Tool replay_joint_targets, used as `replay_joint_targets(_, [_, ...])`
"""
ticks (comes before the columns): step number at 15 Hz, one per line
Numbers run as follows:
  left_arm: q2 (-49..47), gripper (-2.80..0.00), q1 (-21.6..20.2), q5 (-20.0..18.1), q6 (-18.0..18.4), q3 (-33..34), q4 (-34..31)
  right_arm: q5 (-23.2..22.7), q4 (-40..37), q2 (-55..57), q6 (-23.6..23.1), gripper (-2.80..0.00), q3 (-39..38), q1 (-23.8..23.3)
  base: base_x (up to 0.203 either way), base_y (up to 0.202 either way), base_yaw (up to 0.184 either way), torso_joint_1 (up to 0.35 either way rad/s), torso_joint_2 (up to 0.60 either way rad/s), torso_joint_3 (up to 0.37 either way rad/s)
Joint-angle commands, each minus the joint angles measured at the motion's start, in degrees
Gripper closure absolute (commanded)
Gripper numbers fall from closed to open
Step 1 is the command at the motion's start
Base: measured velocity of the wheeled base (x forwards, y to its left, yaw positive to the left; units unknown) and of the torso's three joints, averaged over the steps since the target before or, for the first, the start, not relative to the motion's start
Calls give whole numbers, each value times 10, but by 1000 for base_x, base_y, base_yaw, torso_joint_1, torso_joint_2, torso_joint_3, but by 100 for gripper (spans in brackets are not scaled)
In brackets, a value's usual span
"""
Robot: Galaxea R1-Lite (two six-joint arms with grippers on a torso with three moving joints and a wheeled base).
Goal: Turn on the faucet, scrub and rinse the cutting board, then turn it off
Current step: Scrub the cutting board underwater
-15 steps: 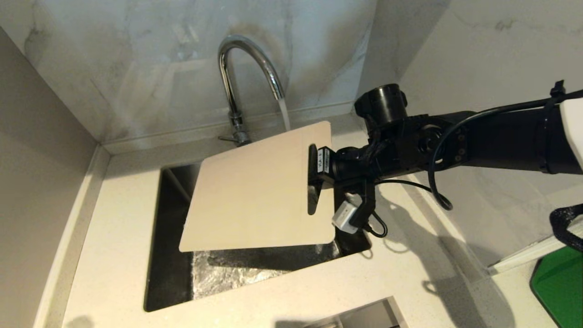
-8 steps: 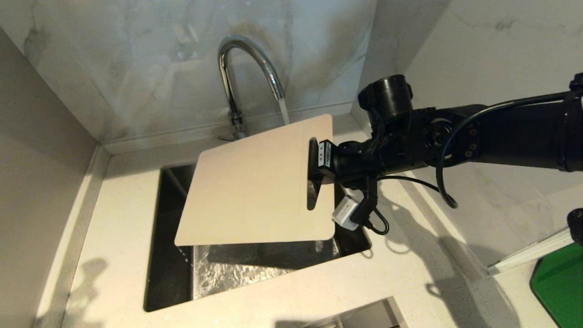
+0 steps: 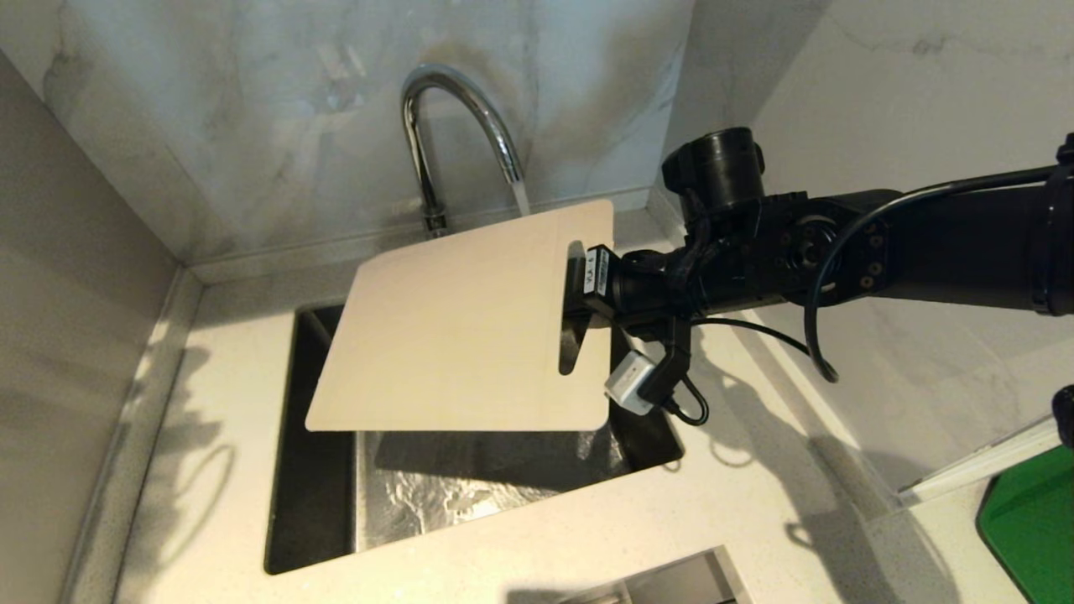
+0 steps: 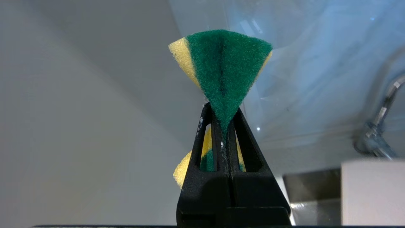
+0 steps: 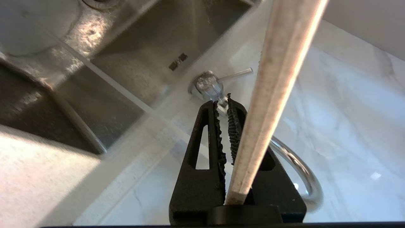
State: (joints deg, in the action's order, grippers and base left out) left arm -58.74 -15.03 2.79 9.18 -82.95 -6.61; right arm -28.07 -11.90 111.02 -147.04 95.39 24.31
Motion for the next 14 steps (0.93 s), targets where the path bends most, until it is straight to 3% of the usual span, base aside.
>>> replay_joint_targets(1, [-103,0,-19,-16,0,-109,-45,-1,-1,5,-9,0,-1,0,0,0,0,0,0,0])
replay_joint_targets(3, [-162,0,-18,-39,-14,-206,-131,-1,0,6,-8,0,-1,0,0,0,0,0,0,0])
replay_joint_targets(5, [-216,0,14,-60,-70,-285,-247,-1,0,6,-8,0,-1,0,0,0,0,0,0,0])
replay_joint_targets(6, [-226,0,45,-66,-106,-295,-275,-1,0,6,-8,0,-2,0,0,0,0,0,0,0])
replay_joint_targets(8, [-238,0,113,-81,-207,-288,-324,-1,0,4,-8,0,-3,1,0,0,0,0,0,0])
replay_joint_targets(10, [-253,0,165,-124,-316,-285,-359,-2,0,-3,-9,0,-10,7,0,0,0,0,0,0])
replay_joint_targets(11, [-261,0,186,-152,-367,-282,-365,-2,0,-8,-9,0,-19,11,0,0,0,0,0,0])
replay_joint_targets(14, [-286,0,208,-262,-468,-268,-367,-1,1,-21,-9,0,-35,22,0,0,0,0,0,0])
